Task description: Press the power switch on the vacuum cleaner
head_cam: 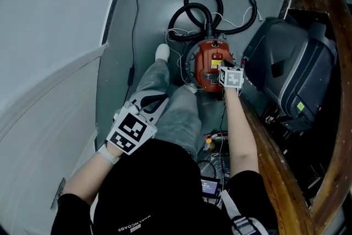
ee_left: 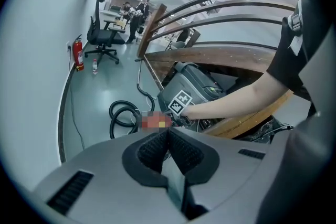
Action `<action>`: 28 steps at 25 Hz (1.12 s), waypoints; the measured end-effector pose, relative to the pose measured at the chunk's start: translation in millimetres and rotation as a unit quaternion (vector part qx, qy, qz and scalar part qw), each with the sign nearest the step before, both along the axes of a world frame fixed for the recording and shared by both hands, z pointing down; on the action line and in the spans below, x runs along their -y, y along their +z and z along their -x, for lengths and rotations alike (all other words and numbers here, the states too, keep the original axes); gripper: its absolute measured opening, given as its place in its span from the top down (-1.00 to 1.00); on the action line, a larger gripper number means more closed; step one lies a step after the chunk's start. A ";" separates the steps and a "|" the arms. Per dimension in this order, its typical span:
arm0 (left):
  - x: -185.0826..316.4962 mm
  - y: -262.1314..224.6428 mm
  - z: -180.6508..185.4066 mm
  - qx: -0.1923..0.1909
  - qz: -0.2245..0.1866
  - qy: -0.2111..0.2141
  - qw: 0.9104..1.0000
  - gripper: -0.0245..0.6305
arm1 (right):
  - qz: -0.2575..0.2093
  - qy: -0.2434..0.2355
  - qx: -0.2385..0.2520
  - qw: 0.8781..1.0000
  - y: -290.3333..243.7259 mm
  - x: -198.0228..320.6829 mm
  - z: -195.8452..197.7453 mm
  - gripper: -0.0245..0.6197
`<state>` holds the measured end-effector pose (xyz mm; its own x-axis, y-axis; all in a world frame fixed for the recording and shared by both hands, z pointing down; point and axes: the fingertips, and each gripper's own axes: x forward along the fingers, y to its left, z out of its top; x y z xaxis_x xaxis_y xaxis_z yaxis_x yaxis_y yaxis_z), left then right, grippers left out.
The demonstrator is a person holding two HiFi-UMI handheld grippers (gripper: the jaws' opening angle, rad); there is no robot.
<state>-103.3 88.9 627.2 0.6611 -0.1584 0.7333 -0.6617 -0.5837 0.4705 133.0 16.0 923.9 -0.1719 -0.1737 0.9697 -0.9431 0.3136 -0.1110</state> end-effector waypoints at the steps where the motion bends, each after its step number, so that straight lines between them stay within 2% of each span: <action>1: -1.8 4.8 2.2 0.002 0.003 -0.001 1.000 0.88 | 0.003 0.000 -0.001 1.000 8.6 0.4 -0.3 0.84; 13: -2.2 35.3 7.6 0.001 0.027 -0.012 1.000 0.88 | 0.018 -0.008 -0.036 0.999 61.6 3.5 -4.9 0.84; 28: -10.0 43.4 3.6 0.005 0.034 -0.006 0.999 0.88 | 0.026 0.005 -0.042 0.999 77.6 6.1 -12.9 0.84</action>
<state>-106.8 98.9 670.6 0.6526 -0.1158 0.7488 -0.6731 -0.5425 0.5027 145.8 10.0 1001.5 -0.0880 -0.1237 0.9884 -0.9525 0.3009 -0.0471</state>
